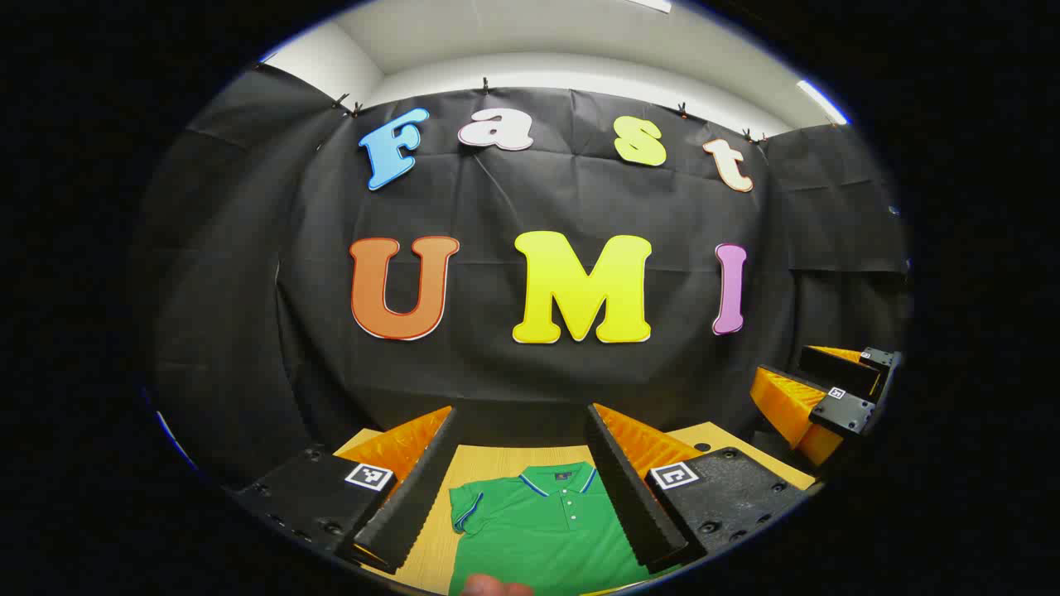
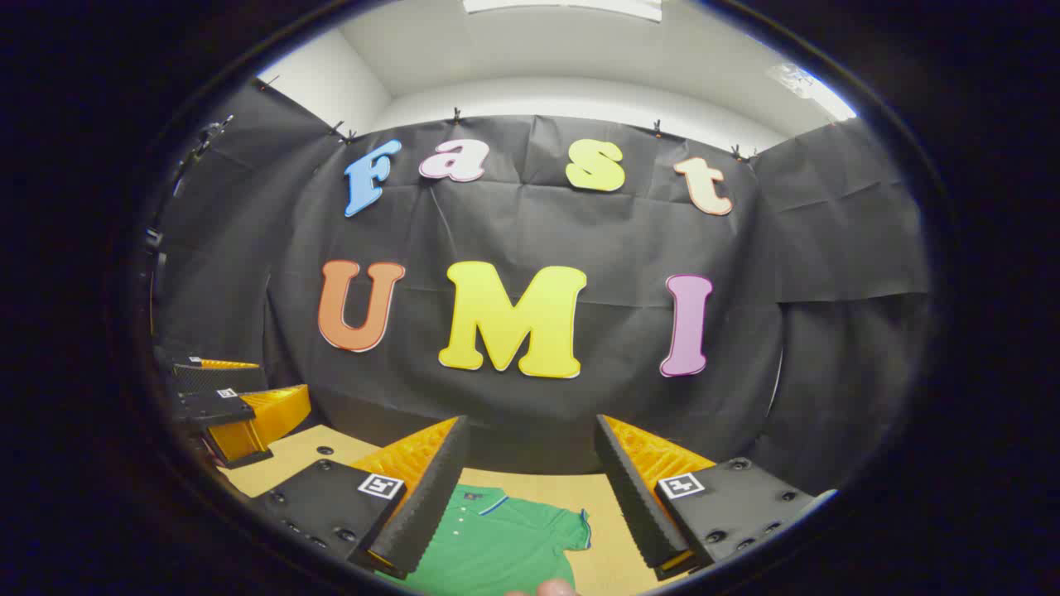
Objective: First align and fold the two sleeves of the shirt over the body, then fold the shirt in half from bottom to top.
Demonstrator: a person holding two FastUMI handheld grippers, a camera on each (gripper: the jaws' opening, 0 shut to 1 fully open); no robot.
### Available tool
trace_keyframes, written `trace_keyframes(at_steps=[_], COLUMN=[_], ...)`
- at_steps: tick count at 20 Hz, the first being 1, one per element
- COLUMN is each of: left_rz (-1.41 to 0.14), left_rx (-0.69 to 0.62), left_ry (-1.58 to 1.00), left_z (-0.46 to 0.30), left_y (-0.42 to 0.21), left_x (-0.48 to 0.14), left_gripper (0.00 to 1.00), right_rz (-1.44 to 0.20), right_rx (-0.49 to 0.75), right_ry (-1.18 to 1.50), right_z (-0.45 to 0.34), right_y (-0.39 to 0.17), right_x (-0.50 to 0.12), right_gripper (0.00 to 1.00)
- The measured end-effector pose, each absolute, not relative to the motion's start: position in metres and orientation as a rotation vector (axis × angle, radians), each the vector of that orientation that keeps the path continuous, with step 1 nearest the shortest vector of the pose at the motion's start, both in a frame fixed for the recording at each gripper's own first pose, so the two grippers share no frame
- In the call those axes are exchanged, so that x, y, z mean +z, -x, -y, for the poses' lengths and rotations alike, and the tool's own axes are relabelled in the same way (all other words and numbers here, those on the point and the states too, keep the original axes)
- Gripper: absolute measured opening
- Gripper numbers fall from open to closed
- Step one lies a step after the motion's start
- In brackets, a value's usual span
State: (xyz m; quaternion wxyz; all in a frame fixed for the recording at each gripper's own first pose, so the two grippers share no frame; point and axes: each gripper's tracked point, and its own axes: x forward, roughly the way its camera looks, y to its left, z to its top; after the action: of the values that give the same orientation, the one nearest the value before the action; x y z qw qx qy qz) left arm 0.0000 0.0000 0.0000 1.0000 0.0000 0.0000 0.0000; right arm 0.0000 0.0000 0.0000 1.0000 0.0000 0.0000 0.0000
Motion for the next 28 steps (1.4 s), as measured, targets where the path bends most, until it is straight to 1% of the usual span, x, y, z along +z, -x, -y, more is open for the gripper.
trace_keyframes(at_steps=[4,8,16,19,20,21,22,23,24,26,28], left_rz=[0.010,0.010,0.002,-0.001,0.000,-0.002,-0.004,-0.006,-0.008,-0.012,-0.029], left_rx=[0.000,0.017,0.021,0.028,0.031,0.033,0.037,0.041,0.047,0.062,0.073], left_ry=[-0.011,-0.022,-0.013,-0.010,-0.010,-0.011,-0.012,-0.013,-0.012,-0.001,0.005], left_z=[0.001,0.000,0.010,0.013,0.014,0.015,0.015,0.016,0.015,0.015,0.018], left_y=[0.000,0.000,-0.001,-0.002,-0.002,-0.003,-0.004,-0.005,-0.006,-0.007,-0.009], left_x=[0.003,0.001,-0.003,-0.005,-0.005,-0.005,-0.005,-0.006,-0.007,-0.009,-0.017], left_gripper=[0.97,0.97,0.97,0.97,1.00,0.97,1.00,1.00,0.97,0.97,0.97], right_rz=[-0.002,-0.029,-0.030,-0.040,-0.041,-0.041,-0.043,-0.046,-0.060,-0.088,-0.105], right_rx=[-0.017,-0.043,-0.041,-0.025,-0.020,-0.014,-0.008,0.002,0.015,0.051,0.084], right_ry=[-0.016,-0.036,-0.035,-0.035,-0.031,-0.030,-0.034,-0.039,-0.041,-0.043,-0.050], right_z=[0.004,0.012,0.025,0.026,0.028,0.029,0.029,0.030,0.029,0.026,0.027], right_y=[-0.003,-0.002,-0.001,-0.003,-0.004,-0.005,-0.006,-0.009,-0.011,-0.015,-0.019], right_x=[0.000,-0.010,-0.012,-0.014,-0.015,-0.015,-0.016,-0.018,-0.023,-0.032,-0.040], right_gripper=[0.94,0.95,0.95,0.96,0.96,0.95,0.95,0.95,0.95,0.96,0.95])
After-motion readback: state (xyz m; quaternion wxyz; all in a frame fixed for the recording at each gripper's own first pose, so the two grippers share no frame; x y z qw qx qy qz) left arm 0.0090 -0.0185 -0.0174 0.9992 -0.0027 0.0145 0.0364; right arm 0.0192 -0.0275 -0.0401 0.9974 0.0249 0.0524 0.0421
